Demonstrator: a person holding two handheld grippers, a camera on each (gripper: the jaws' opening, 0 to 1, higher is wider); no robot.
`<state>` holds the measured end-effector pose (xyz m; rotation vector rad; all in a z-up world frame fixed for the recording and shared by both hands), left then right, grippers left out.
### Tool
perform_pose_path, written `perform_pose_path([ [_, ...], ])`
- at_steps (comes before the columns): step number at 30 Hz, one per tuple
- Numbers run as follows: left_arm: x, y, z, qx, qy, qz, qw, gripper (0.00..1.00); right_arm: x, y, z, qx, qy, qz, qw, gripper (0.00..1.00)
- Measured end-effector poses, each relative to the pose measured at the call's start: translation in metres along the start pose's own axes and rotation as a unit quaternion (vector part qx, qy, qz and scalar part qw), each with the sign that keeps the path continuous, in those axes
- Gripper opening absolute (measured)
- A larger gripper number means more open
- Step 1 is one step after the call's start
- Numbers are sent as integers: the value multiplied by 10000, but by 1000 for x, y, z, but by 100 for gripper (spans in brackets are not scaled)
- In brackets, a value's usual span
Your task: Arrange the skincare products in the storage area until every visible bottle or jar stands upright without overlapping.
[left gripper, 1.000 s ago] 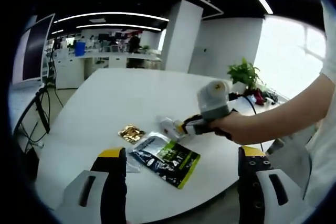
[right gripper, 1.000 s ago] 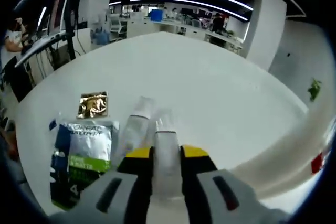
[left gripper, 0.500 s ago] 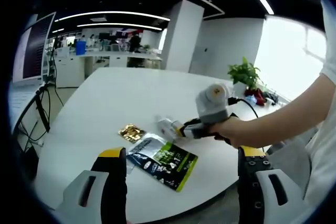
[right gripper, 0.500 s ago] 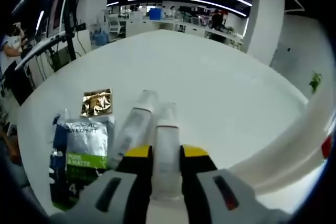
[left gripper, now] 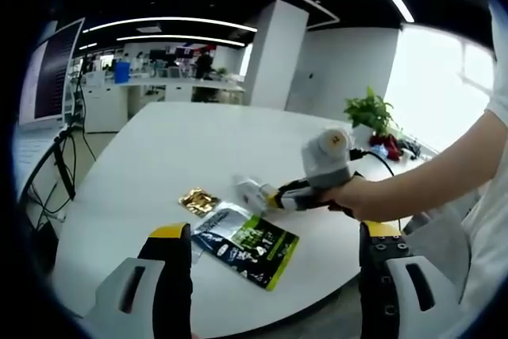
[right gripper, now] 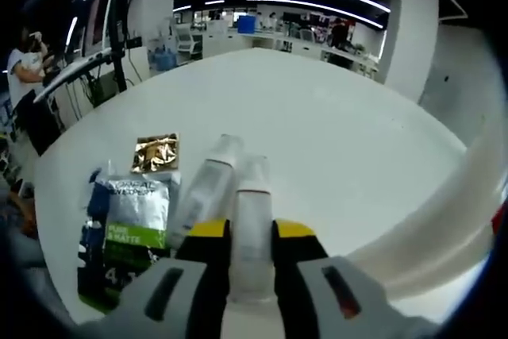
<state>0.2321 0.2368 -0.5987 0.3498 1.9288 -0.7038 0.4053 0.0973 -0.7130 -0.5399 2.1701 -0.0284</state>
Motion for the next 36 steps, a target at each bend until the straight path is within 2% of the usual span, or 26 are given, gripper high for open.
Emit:
perform_pose_path([
  [9,0,0,-1,-16,14,-6,10000,83,0,2,0,-119,74,-41,9999,19],
  [17,0,1,-2,-50,35,15,10000,83,2,3,-8,-280,84,-292,9991,19],
  [26,2,-1,-1,-29,115,77,9999,83,-3,3,-25,-425,-123,-344,9984,19],
  [36,3,-2,0,-12,157,83,9998,83,-9,1,-52,-628,-517,-127,9966,19],
])
Point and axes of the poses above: the point that each gripper's makers call its tool centre point, and the gripper's own axes: z roughly forward along the fingers, y roughly to its left, x roughly out of its underside, the point moved 4 cm from there along -z, roughly backward along the fingers, and after that the axes turned 11 degrees about x, right-handed, at the moved point
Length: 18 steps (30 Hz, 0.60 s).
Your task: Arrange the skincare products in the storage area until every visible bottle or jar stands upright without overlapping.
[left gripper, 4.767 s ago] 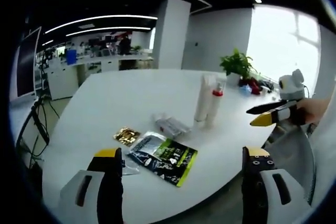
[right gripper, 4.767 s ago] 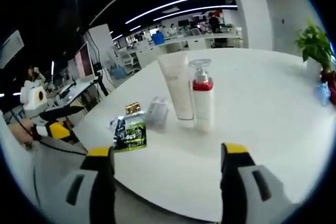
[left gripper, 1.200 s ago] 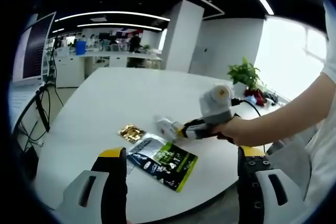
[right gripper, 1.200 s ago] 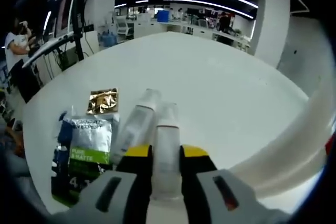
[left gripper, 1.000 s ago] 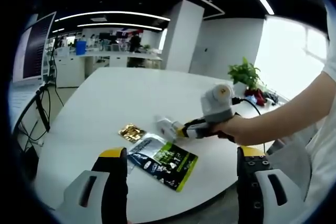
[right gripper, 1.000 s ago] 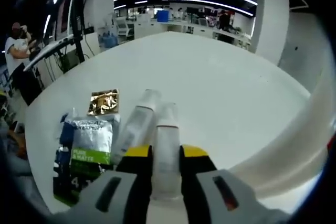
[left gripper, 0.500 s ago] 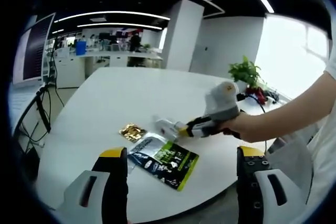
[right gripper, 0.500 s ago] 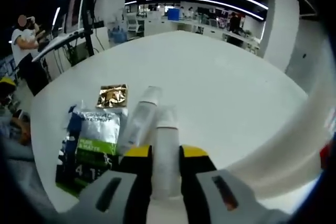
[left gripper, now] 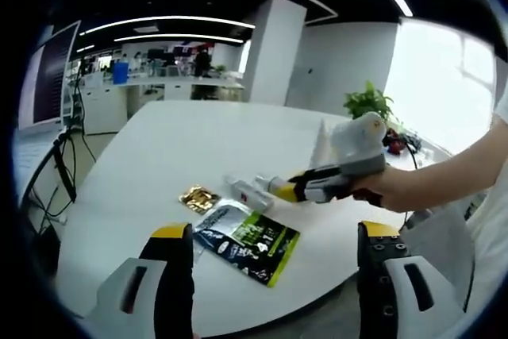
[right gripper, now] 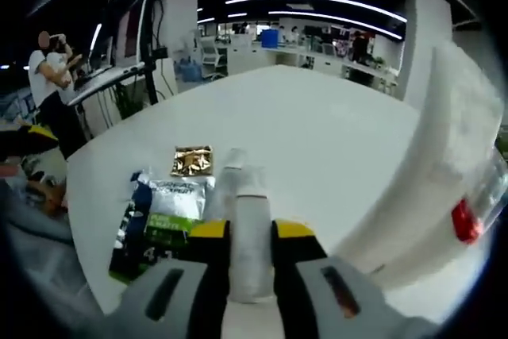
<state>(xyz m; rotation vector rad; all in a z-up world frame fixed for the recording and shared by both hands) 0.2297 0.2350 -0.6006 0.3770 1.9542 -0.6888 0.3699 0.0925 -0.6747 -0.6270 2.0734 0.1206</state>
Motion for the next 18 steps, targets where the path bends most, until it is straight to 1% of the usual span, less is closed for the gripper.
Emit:
perform_pose_path([
  [2,1,-1,1,34,34,9,10000,83,-2,0,-6,-46,-103,180,9998,19],
  [5,1,-1,2,44,73,31,10000,82,-3,-1,-14,-59,-159,187,9997,19],
  [7,2,-2,2,52,93,42,9999,82,-3,-1,-20,-102,-225,290,9993,19],
  [10,2,-3,3,63,122,67,9999,82,-7,-1,-31,-182,-371,618,9972,19],
  [14,2,-4,3,69,144,84,9998,82,-11,-1,-45,-253,-511,792,9952,19],
  [18,2,-4,3,96,135,32,9999,83,-20,1,-59,-400,-734,1001,9915,19],
])
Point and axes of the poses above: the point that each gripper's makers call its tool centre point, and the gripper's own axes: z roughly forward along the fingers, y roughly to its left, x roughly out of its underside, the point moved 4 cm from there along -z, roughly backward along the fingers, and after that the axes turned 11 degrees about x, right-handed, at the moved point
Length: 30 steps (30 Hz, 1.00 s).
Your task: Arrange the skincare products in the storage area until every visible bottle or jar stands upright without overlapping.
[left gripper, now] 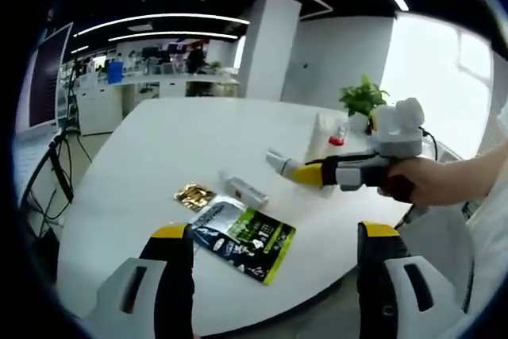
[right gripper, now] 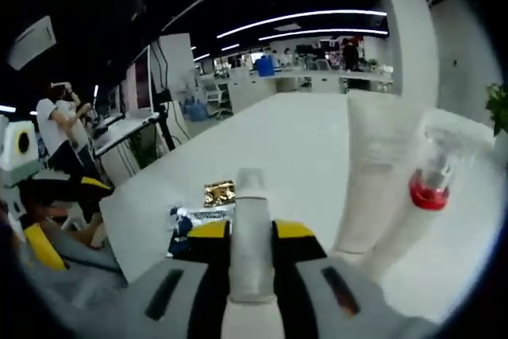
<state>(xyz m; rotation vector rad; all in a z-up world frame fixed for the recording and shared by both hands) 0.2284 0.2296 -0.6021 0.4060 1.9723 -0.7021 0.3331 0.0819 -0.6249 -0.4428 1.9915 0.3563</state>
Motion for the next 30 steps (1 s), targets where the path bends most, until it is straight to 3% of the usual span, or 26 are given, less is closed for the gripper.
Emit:
perform_pose_path([
  [3,-1,1,0,35,-45,-241,9997,83,-8,3,-10,-79,-157,93,9998,19],
  [11,-6,-7,6,174,-31,-390,9991,86,-25,4,-29,-231,-469,414,9978,19],
  [14,-15,-14,7,315,-292,-819,9957,86,-30,5,-36,-274,-562,461,9970,19],
  [20,-31,-21,11,516,-666,-1251,9886,88,-38,8,-49,-384,-732,362,9959,19],
  [30,-51,-41,25,877,-1005,-1725,9759,87,-48,14,-71,-579,-972,113,9935,19],
])
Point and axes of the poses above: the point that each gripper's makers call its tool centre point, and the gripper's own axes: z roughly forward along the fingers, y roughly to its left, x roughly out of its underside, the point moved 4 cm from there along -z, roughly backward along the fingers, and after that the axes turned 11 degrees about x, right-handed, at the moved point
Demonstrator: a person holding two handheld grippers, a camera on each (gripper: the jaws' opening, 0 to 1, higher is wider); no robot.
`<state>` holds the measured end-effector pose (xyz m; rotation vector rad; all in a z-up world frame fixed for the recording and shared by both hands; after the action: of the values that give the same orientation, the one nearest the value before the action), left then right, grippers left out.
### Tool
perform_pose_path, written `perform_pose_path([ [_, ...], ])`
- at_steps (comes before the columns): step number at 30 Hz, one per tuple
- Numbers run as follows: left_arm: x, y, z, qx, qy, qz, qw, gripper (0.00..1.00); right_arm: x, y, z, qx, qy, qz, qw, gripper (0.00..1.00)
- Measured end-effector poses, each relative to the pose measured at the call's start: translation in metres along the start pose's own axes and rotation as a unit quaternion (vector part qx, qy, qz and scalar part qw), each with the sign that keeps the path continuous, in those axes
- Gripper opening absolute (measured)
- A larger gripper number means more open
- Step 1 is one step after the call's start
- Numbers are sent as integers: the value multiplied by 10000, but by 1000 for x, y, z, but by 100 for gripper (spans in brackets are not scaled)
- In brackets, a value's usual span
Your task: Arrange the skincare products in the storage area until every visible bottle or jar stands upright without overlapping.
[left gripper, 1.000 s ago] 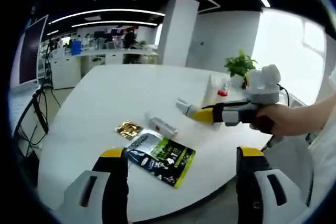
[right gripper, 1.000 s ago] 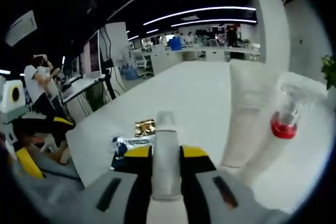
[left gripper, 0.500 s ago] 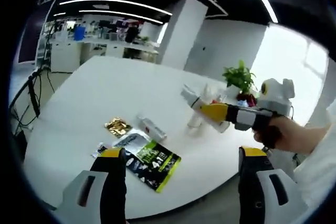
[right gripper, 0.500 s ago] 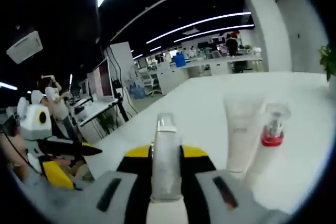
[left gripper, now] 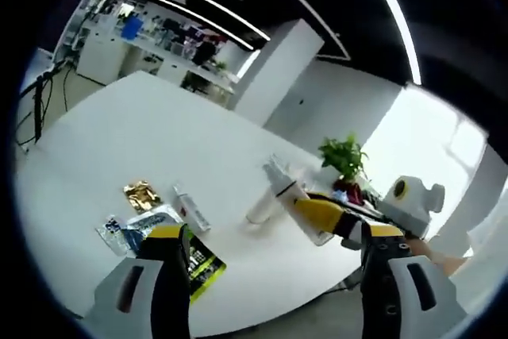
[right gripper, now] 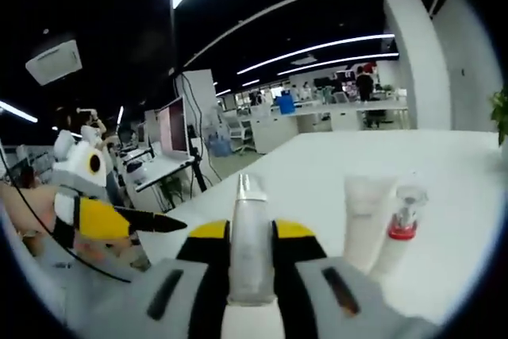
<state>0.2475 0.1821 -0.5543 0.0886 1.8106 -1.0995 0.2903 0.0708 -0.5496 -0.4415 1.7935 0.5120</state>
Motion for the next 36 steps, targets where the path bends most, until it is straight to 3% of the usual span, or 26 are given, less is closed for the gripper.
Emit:
perform_pose_path([
  [4,0,-10,12,240,-139,-292,9992,84,-5,9,-7,-341,-120,43,9993,19],
  [14,-5,-22,25,453,-415,-670,9959,77,-6,19,-22,-612,-186,-323,9974,19],
  [22,-4,-21,28,596,-735,-1118,9892,46,-7,30,-30,-823,-233,-626,9944,19],
  [28,1,-20,30,513,-798,-1283,9872,27,-6,30,-33,-898,-255,-821,9922,19],
  [30,1,-19,30,490,-913,-1508,9831,25,-6,30,-34,-905,-268,-895,9915,19],
  [36,-2,-22,28,493,-1005,-1518,9820,21,-6,31,-34,-982,-220,-914,9907,20],
])
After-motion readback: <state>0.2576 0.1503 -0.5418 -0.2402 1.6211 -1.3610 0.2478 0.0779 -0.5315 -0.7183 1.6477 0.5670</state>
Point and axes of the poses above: the point that each gripper's makers call its tool centre point, and the gripper's own axes: z roughly forward along the fingers, y roughly to its left, x roughly out of its underside, the point moved 4 cm from there along -z, roughly backward along the fingers, and after that the axes turned 11 degrees about x, right-handed, at the moved point
